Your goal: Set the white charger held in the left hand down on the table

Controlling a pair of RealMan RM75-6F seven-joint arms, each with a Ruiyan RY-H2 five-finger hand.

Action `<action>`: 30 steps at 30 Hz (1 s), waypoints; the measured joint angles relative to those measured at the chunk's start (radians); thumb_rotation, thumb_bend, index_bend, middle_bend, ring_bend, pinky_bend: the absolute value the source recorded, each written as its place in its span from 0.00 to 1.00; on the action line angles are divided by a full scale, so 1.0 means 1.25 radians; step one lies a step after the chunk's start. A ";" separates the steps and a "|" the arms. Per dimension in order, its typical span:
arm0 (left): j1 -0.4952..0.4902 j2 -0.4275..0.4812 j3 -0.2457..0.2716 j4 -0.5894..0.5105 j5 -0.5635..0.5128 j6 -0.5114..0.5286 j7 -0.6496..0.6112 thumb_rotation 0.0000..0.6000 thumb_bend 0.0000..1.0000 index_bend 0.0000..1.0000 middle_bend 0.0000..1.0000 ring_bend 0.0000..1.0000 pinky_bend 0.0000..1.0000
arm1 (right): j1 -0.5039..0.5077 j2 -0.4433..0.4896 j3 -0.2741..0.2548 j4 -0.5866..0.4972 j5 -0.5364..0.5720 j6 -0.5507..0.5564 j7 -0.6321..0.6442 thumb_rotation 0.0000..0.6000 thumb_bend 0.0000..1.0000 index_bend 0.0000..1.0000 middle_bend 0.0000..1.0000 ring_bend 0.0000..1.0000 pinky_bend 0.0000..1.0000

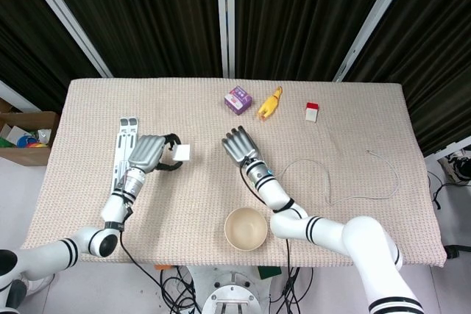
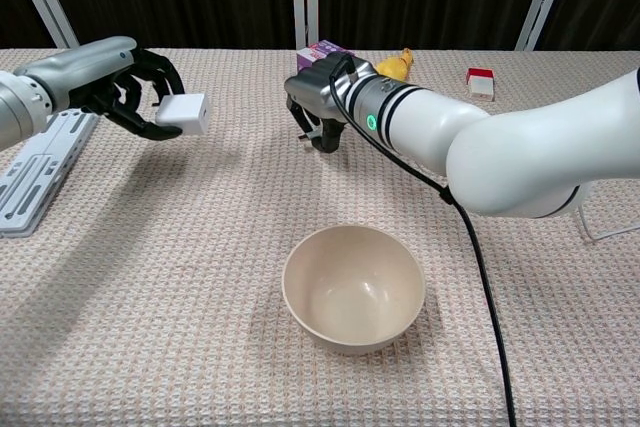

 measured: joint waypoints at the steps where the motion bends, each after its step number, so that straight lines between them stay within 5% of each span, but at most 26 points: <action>1: -0.001 0.002 -0.001 -0.003 0.000 0.001 0.003 0.89 0.21 0.57 0.52 0.70 0.92 | -0.006 0.017 0.005 -0.027 -0.004 0.013 0.004 1.00 0.57 0.73 0.50 0.37 0.41; 6: -0.009 0.009 -0.008 -0.018 0.000 0.001 0.022 0.89 0.21 0.57 0.52 0.70 0.92 | -0.026 0.082 0.019 -0.126 -0.004 0.049 0.005 1.00 0.67 0.73 0.57 0.44 0.45; 17: -0.053 0.015 -0.039 -0.046 -0.034 -0.021 0.088 0.90 0.21 0.57 0.52 0.70 0.92 | -0.065 0.223 0.029 -0.359 0.054 0.152 -0.078 1.00 0.68 0.71 0.57 0.44 0.45; 30: -0.109 0.007 -0.082 -0.062 -0.157 -0.088 0.139 0.89 0.21 0.57 0.51 0.70 0.92 | -0.042 0.173 0.025 -0.395 0.126 0.251 -0.193 1.00 0.68 0.70 0.57 0.45 0.46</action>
